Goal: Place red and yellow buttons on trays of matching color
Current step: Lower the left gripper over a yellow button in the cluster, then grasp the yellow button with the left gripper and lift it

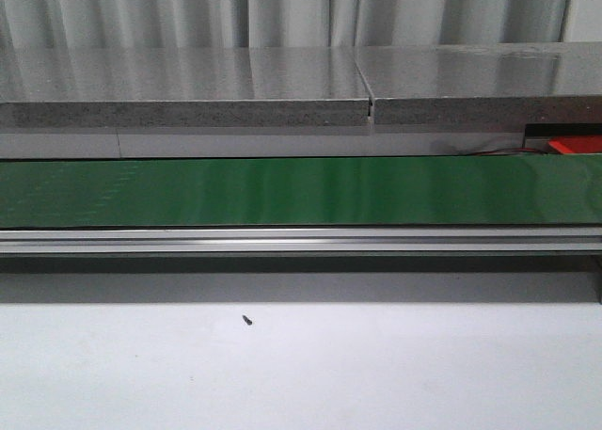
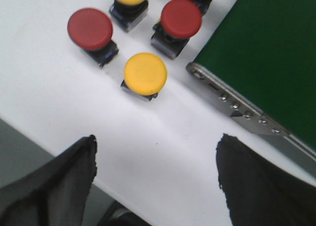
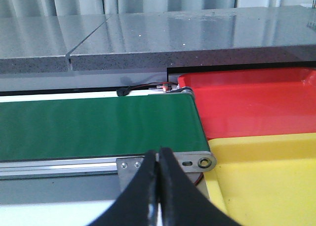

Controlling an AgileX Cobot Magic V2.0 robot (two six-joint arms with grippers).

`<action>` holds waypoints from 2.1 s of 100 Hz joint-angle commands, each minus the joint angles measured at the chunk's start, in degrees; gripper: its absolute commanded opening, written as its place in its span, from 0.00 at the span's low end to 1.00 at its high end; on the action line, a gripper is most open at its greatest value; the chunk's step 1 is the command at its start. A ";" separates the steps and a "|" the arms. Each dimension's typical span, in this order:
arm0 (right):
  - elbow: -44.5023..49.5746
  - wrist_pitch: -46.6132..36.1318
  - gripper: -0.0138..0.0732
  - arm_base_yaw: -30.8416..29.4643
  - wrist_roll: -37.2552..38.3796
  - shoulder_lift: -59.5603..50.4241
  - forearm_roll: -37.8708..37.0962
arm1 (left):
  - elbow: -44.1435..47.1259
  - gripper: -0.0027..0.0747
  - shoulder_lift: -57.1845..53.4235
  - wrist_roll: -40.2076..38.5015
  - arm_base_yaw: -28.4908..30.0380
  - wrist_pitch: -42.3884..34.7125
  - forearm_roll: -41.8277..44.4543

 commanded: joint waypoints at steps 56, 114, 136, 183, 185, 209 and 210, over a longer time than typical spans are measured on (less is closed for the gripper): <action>-0.76 -4.41 0.08 0.17 -0.04 -1.13 -0.82 | -11.54 0.67 22.33 -0.02 1.43 1.54 -1.68; -0.76 -4.41 0.08 0.17 -0.04 -1.13 -0.82 | -11.54 0.57 27.20 0.79 0.60 -5.36 -4.43; -0.76 -4.41 0.08 0.17 -0.04 -1.13 -0.82 | -11.54 0.25 27.20 0.91 0.60 -5.80 -4.43; -0.76 -4.41 0.08 0.17 -0.04 -1.13 -0.82 | -11.54 0.23 22.27 2.15 0.60 -4.45 -4.43; -0.76 -4.41 0.08 0.17 -0.04 -1.13 -0.82 | -11.54 0.23 21.83 2.15 0.60 -4.36 -4.43; -0.76 -4.41 0.08 0.17 -0.04 -1.13 -0.82 | -11.54 0.23 16.70 2.35 0.60 -1.21 -4.43; -0.76 -4.41 0.08 0.17 -0.04 -1.13 -0.82 | -11.54 0.23 16.55 2.35 0.48 -1.19 -4.43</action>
